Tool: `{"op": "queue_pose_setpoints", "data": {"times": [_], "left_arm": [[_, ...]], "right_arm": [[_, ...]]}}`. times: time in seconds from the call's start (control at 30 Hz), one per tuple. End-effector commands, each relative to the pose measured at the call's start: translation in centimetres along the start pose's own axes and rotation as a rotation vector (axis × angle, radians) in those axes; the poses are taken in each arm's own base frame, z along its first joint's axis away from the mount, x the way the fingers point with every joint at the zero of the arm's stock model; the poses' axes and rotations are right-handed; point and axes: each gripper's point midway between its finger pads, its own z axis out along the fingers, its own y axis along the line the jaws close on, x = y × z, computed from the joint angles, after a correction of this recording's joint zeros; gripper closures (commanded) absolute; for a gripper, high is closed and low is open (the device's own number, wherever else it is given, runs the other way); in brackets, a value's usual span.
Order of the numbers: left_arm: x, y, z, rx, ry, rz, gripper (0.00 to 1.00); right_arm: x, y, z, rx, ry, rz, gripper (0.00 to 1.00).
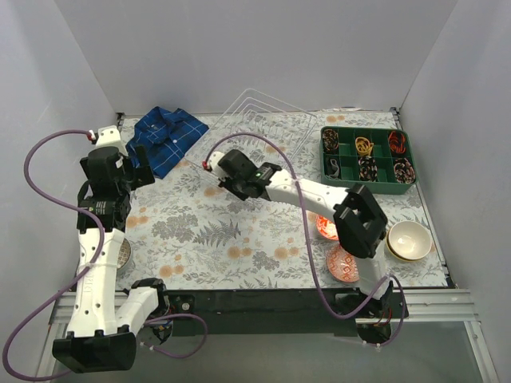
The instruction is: Load the bowls into the dish rack
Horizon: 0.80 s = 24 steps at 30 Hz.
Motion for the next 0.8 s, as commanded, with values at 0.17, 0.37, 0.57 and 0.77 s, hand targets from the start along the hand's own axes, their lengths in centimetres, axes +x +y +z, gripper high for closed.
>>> {"op": "queue_pose_setpoints", "data": {"times": [0.17,0.37,0.57,0.77], "left_arm": [[1.5,-2.8,-0.3,0.174,0.005,0.040,0.02],[2.7,-3.4,-0.4,0.216,0.020,0.044,0.02],[3.8,-3.8,-0.3,0.238,0.048,0.047,0.02],[4.3,-3.8,-0.2,0.242,0.066,0.059,0.02]], "right_arm": [[10.3,3.4,-7.7,-0.320,0.047,-0.451,0.99],[13.0,4.8,-9.8,-0.444,-0.034,-0.626,0.99],[13.1,2.7,-8.6,-0.403,-0.032,-0.707,0.99],[12.3,-2.9,-5.5,-0.314,0.040,-0.473,0.99]]}}
